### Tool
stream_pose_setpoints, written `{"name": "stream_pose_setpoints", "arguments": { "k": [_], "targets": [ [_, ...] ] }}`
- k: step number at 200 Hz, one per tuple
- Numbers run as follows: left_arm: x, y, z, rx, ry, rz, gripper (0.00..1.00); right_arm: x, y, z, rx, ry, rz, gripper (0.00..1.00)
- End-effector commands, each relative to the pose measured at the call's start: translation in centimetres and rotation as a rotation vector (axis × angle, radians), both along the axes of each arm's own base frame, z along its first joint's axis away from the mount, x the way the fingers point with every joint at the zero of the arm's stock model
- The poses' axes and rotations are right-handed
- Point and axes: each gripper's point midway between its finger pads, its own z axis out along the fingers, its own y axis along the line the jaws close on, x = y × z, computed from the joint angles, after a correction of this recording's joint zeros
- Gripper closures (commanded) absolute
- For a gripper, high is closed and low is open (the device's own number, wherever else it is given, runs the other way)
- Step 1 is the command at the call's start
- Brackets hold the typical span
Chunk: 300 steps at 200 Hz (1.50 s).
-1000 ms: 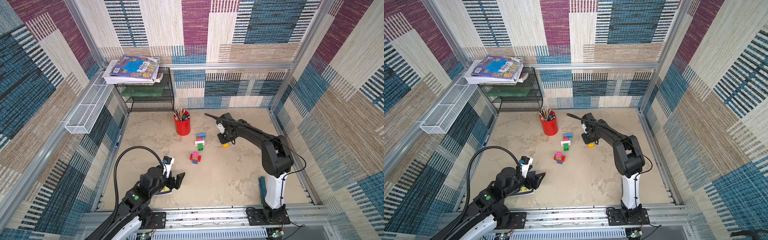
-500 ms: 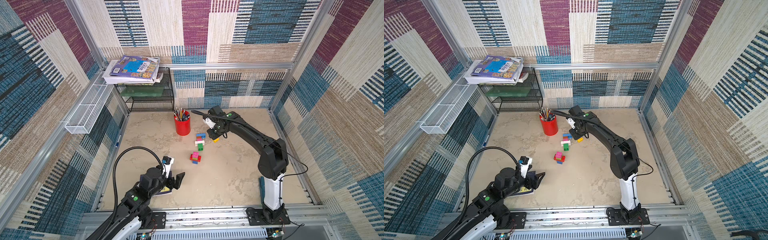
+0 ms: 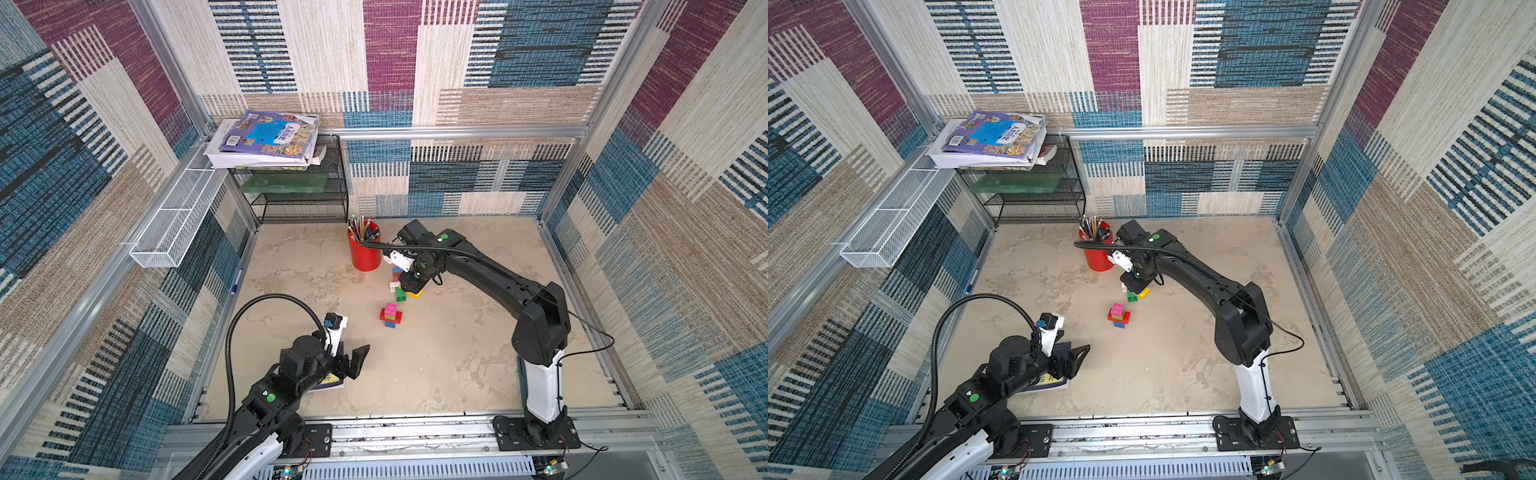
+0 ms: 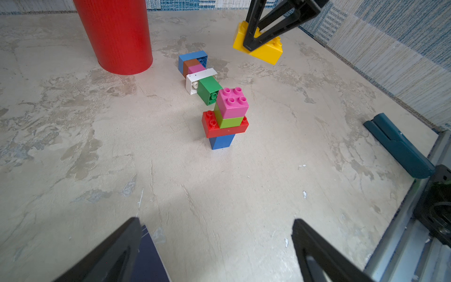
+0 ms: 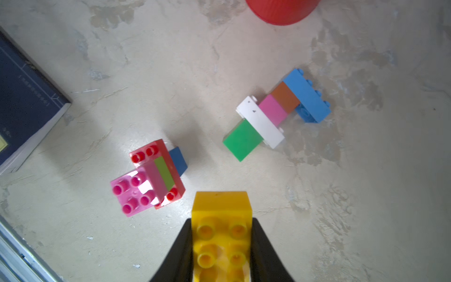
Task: Assemble the letter f with lego
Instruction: Assemble the lego brick with the lego brick.
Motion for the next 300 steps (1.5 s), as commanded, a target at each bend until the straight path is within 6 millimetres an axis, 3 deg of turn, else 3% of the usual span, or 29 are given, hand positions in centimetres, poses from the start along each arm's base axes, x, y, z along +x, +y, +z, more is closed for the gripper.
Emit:
{"name": "stream_pose_setpoints", "arguments": {
  "k": [1, 98, 300],
  "targets": [
    [0.2, 0.0, 0.2, -0.009, -0.009, 0.010, 0.01, -0.7, 0.5, 0.5, 0.019, 0.006, 0.025, 0.90],
    [0.2, 0.0, 0.2, -0.009, -0.008, 0.009, 0.01, -4.3, 2.7, -0.7, -0.014, 0.053, 0.161, 0.90],
    [0.2, 0.0, 0.2, -0.009, -0.008, 0.009, 0.01, -4.4, 4.2, -0.8, -0.082, 0.002, 0.271, 0.90]
  ]
}}
